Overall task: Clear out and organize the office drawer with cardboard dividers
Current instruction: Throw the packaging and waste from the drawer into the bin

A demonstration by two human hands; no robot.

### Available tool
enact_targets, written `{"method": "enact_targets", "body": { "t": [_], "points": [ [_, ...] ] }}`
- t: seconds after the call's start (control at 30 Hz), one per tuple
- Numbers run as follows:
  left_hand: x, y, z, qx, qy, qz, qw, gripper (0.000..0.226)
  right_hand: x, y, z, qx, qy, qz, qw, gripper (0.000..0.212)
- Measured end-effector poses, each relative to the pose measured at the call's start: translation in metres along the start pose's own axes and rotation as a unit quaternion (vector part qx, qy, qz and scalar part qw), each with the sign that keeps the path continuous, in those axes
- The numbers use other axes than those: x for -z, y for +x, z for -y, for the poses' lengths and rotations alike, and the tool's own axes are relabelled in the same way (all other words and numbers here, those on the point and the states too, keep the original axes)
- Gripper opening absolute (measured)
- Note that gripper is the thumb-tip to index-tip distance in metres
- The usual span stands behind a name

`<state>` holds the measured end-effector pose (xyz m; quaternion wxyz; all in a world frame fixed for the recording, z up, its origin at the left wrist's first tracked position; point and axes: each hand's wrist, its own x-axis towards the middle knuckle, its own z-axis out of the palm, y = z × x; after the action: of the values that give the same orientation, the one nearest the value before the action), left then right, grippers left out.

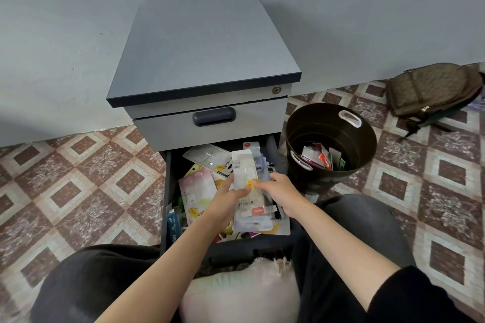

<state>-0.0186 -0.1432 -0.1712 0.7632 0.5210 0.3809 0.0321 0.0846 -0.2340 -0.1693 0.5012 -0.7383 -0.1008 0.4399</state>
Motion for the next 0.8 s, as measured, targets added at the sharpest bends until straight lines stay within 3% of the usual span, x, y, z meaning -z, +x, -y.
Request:
{"method": "enact_targets", "body": {
  "t": [0.07,0.2,0.63,0.8],
  "points": [
    [-0.008,-0.001,-0.005,0.002,0.010,0.003,1.000,0.052,0.010,-0.006,0.004,0.009,0.026,-0.009,1.000,0.027],
    [-0.031,-0.001,-0.018,0.021,0.017,0.016,1.000,0.022,0.036,-0.012,0.011,0.015,0.053,-0.016,0.998,0.027],
    [-0.118,0.029,-0.060,-0.016,0.122,0.059,0.991,0.045,0.124,-0.012,0.032,0.031,0.139,-0.100,0.985,0.031],
    [-0.152,0.052,-0.079,-0.032,0.133,0.080,0.987,0.033,0.159,0.005,0.047,0.045,0.120,-0.135,0.982,0.031]
  ]
}}
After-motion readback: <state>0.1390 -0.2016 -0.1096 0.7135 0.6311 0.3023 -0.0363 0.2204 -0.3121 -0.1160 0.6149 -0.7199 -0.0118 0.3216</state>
